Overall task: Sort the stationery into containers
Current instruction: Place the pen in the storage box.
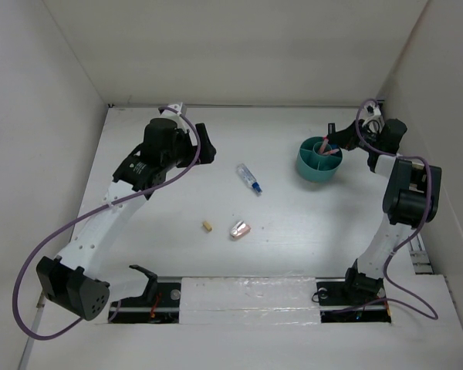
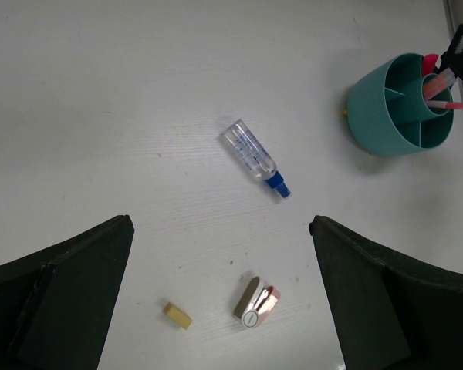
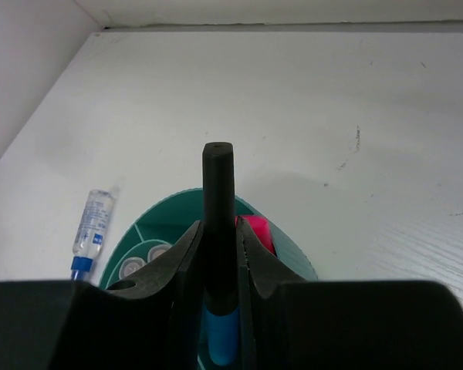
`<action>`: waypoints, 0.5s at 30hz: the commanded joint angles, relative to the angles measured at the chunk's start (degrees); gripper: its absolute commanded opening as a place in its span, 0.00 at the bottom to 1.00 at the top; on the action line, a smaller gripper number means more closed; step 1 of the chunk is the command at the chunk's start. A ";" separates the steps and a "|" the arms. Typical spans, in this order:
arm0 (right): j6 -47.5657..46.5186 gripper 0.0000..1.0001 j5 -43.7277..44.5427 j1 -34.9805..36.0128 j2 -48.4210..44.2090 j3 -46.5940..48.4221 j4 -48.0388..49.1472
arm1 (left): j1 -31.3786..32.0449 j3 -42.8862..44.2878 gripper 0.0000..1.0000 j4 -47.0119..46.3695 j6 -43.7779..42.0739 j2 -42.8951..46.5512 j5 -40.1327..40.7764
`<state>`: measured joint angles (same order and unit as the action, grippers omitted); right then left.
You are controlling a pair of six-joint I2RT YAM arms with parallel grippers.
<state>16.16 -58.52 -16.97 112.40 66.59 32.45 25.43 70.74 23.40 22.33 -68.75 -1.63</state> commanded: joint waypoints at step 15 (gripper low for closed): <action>-2.19 0.31 2.88 -0.43 -4.38 0.30 0.42 | 0.06 -1.04 1.00 -1.60 -1.41 2.22 -0.04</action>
<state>15.62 -56.60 -16.97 111.59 66.59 31.27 25.43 70.72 23.35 21.85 -68.71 -1.48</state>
